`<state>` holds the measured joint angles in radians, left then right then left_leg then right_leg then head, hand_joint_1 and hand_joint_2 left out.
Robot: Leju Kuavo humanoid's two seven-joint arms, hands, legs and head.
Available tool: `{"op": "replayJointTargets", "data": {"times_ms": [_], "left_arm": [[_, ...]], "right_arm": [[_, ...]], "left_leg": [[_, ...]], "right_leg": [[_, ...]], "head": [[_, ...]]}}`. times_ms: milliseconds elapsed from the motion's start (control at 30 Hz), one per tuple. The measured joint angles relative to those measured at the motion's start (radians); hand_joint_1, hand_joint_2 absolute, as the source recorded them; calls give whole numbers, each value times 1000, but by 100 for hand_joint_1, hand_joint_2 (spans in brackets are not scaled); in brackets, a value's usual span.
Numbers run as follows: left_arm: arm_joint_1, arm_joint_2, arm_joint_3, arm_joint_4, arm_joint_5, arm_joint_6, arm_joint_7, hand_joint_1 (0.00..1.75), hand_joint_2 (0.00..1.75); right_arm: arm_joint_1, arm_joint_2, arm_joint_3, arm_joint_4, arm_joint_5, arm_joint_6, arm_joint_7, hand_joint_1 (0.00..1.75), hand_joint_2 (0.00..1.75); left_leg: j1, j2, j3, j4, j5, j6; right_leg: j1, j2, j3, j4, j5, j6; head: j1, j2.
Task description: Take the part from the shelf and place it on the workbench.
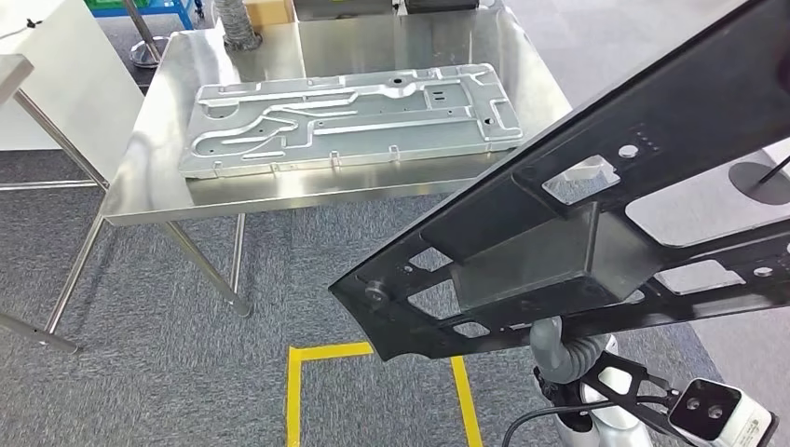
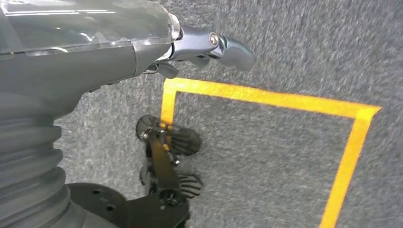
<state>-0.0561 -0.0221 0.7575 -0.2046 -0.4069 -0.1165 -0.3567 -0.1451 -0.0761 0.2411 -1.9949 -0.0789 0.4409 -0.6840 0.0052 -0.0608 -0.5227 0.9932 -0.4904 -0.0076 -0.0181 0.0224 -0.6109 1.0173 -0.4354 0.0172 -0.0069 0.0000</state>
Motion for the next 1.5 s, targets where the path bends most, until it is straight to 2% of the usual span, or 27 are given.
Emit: {"op": "replayJointTargets", "data": {"times_ms": [67,100,200,233,267,333,400,433,533,600,633,700,733,767,800,867,933,1000,1100,1167,1233,1267,1300,1333,1400,1433,1500], "left_arm": [[0,0,0,0,-3,-2,-1,0,175],[-2,-1,1,0,-4,-3,-1,0,175],[-4,-2,3,0,-5,-6,-2,0,175],[-2,-2,4,0,-6,-6,-2,0,175],[-1,-2,6,0,-8,-6,-2,0,175],[0,-2,9,0,-11,-6,-2,0,175],[-1,-2,12,0,-13,-6,-2,0,175],[-2,-2,13,0,-14,-6,-2,0,175],[-3,-2,15,0,-18,-6,-2,0,175],[-3,-2,16,0,-21,-6,-2,0,175],[-4,-2,16,0,-22,-7,-3,0,175],[-4,-2,16,0,-24,-8,-4,0,175],[-4,-2,17,0,-25,-9,-5,0,175],[-3,-2,17,0,-26,-10,-6,0,175],[-2,-2,17,0,-27,-12,-6,0,175],[-2,-3,17,0,-30,-14,-7,0,175],[-5,-4,17,0,-34,-15,-7,0,175],[-6,-4,17,0,-36,-15,-7,0,175],[-8,-3,17,-1,-38,-15,-4,0,175],[-9,-3,17,-1,-40,-15,-3,0,175],[-7,-3,17,-1,-41,-15,-2,0,175],[-6,-3,17,-1,-41,-15,-2,0,175],[-5,-3,17,-1,-41,-15,-2,0,175],[-4,-2,18,-1,-41,-15,-2,0,175],[-3,-2,18,-1,-42,-14,-3,0,175],[-3,-2,18,-1,-42,-14,-4,0,175],[-3,-2,18,-1,-43,-13,-6,0,175]], "right_arm": [[8,5,-2,-7,1,13,0,175,175],[10,9,-3,-11,3,18,0,175,175],[20,19,-8,-18,6,24,0,175,175],[24,22,-9,-18,6,24,0,175,175],[27,24,-11,-18,6,25,0,175,175],[29,27,-17,-20,3,27,0,175,175],[28,30,-23,-21,1,29,0,175,175],[28,31,-26,-22,0,29,0,175,175],[28,33,-33,-25,0,31,0,175,175],[27,33,-39,-30,2,32,0,175,175],[28,33,-42,-34,4,33,0,175,175],[32,33,-46,-38,7,34,0,175,175],[36,33,-47,-39,9,34,0,175,175],[39,33,-47,-41,10,34,0,175,175],[41,33,-48,-43,12,35,0,175,175],[42,33,-48,-48,16,35,0,175,175],[42,34,-48,-55,20,34,0,175,175],[42,36,-48,-60,21,32,0,175,175],[42,39,-48,-66,19,31,0,175,175],[41,42,-48,-68,18,31,0,175,175],[42,43,-49,-69,16,33,0,175,175],[44,43,-50,-69,13,35,0,175,175],[46,43,-51,-69,9,38,0,175,175],[49,43,-53,-69,6,42,0,175,175],[52,44,-58,-72,1,49,0,175,175],[54,45,-61,-74,1,54,0,175,175],[57,52,-69,-80,1,68,0,175,175]], "left_leg": [[2,15,-2,21,-17,-11],[3,27,-18,60,-36,-16],[6,50,-135,260,-103,-26],[7,52,-167,302,-104,-27],[7,53,-182,304,-83,-27],[6,54,-153,195,10,-20],[2,56,-103,70,72,-10],[-1,56,-91,39,80,-5],[-3,54,-84,23,70,10],[2,53,-72,11,67,21],[3,53,-65,7,65,26],[1,53,-56,5,56,33],[0,52,-51,5,51,35],[-1,52,-44,6,45,35],[-1,51,-34,6,39,34],[-3,48,-13,6,23,31],[-6,45,-3,9,9,22],[-8,44,-1,7,0,11],[-6,48,-1,29,-21,-4],[-3,52,-49,131,-67,-13],[3,53,-133,267,-109,-21],[5,54,-163,301,-105,-23],[7,54,-173,295,-80,-24],[8,55,-162,249,-37,-24],[7,57,-111,108,49,-19],[5,58,-91,58,69,-14],[0,58,-76,26,68,-3]], "right_leg": [[-3,-3,13,-7,-7,-14],[-4,-5,22,-11,-12,-21],[-1,-12,43,-12,-30,-31],[0,-13,51,-12,-37,-31],[1,-14,60,-12,-44,-30],[2,-14,84,-12,-61,-27],[5,-15,102,-12,-77,-19],[6,-16,105,-13,-82,-14],[7,-16,109,-20,-90,3],[6,-17,100,12,-110,13],[6,-17,75,60,-132,17],[5,-18,-11,203,-181,22],[5,-18,-52,259,-190,23],[5,-18,-77,281,-178,23],[5,-18,-81,261,-144,22],[6,-18,-41,131,-46,13],[10,-17,-1,23,2,3],[14,-16,8,2,-2,-7],[8,-17,23,-11,-7,-24],[5,-21,37,-17,-13,-32],[5,-23,47,-18,-23,-35],[5,-22,54,-18,-29,-34],[4,-22,62,-18,-35,-33],[4,-22,72,-18,-42,-31],[6,-21,92,-17,-59,-23],[8,-21,99,-16,-66,-17],[10,-20,102,-18,-73,-6]], "head": [[0,0],[0,0],[0,0],[0,0],[0,0],[0,0],[0,0],[0,0],[0,0],[0,0],[0,0],[0,0],[0,0],[0,0],[0,0],[0,0],[0,0],[0,0],[0,0],[0,0],[0,0],[0,0],[0,0],[0,0],[0,0],[0,0],[0,0]]}}
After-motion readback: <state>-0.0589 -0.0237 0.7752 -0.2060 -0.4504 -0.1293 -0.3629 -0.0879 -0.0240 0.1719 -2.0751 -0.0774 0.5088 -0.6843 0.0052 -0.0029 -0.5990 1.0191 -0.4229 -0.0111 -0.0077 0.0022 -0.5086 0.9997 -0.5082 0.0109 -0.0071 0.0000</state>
